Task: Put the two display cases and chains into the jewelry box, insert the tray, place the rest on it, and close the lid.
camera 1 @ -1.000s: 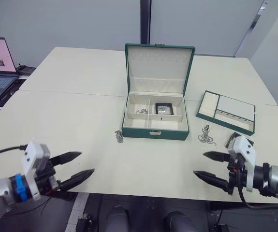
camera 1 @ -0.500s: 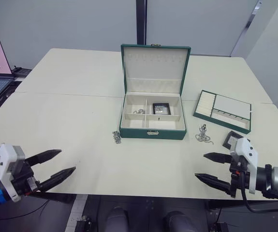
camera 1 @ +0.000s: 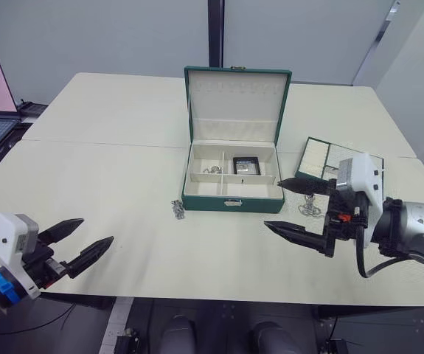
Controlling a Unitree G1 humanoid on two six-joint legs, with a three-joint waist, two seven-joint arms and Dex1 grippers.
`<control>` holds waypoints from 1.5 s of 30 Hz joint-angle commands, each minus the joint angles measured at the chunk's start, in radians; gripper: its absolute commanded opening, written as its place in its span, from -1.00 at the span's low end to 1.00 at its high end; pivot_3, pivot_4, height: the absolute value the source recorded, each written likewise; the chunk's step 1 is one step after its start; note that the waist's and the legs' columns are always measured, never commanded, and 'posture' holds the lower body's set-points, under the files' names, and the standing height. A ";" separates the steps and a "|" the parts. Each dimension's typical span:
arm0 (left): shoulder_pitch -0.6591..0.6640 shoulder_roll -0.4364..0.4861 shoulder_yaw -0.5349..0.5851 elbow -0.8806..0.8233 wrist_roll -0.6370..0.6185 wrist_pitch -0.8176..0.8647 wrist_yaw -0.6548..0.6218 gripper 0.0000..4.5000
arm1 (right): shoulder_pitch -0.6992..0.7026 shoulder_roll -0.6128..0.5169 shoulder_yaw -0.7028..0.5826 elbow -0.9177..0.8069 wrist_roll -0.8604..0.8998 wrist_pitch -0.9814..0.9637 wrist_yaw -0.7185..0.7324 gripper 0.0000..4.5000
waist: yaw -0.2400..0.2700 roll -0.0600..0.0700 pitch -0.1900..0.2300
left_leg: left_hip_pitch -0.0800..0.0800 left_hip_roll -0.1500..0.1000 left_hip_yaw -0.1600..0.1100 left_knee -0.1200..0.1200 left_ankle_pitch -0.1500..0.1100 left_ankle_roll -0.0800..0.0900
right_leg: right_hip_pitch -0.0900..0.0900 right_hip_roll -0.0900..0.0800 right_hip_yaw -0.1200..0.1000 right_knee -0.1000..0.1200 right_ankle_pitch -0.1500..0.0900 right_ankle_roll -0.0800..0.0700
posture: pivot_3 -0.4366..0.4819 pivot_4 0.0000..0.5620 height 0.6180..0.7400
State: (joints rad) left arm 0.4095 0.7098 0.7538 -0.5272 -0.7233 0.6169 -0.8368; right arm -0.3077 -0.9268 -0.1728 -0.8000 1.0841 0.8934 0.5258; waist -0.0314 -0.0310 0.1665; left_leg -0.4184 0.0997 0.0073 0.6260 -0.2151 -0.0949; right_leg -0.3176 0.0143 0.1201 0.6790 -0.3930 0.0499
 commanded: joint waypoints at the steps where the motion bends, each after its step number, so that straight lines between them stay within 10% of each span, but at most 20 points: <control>1: 0.010 0.022 0.020 -0.040 -0.036 0.038 0.019 0.94 | -0.023 0.000 -0.009 -0.011 0.016 -0.010 -0.007 1.00 | 0.000 0.000 0.000 | 0.000 0.000 0.000 0.000 0.000 0.000 | 0.000 0.000 0.000 0.000 0.000 0.000 | -0.05 -0.47 1.00; 24: -0.055 0.058 -0.008 -0.115 -0.160 0.206 0.172 0.94 | -0.031 -0.023 -0.016 -0.012 0.030 -0.018 0.011 1.00 | -0.001 0.000 0.000 | 0.000 0.000 0.000 0.000 0.000 0.000 | 0.000 0.000 0.000 0.000 0.000 0.000 | -0.05 -0.47 1.00; 45: -0.422 -0.130 -0.637 0.003 0.236 0.171 0.547 0.94 | -0.160 -0.054 0.020 0.035 0.037 0.030 0.013 1.00 | 0.001 0.000 0.000 | 0.000 0.000 0.001 0.001 0.000 0.000 | 0.003 0.000 0.001 0.001 0.000 0.000 | -0.05 -0.47 1.00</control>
State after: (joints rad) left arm -0.0025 0.5849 0.1270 -0.5265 -0.5232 0.8164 -0.3026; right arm -0.4491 -0.9668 -0.1345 -0.7592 1.1063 0.9258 0.5418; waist -0.0305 -0.0306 0.1668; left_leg -0.4188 0.0994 0.0084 0.6267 -0.2150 -0.0951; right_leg -0.3143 0.0147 0.1214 0.6796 -0.3928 0.0499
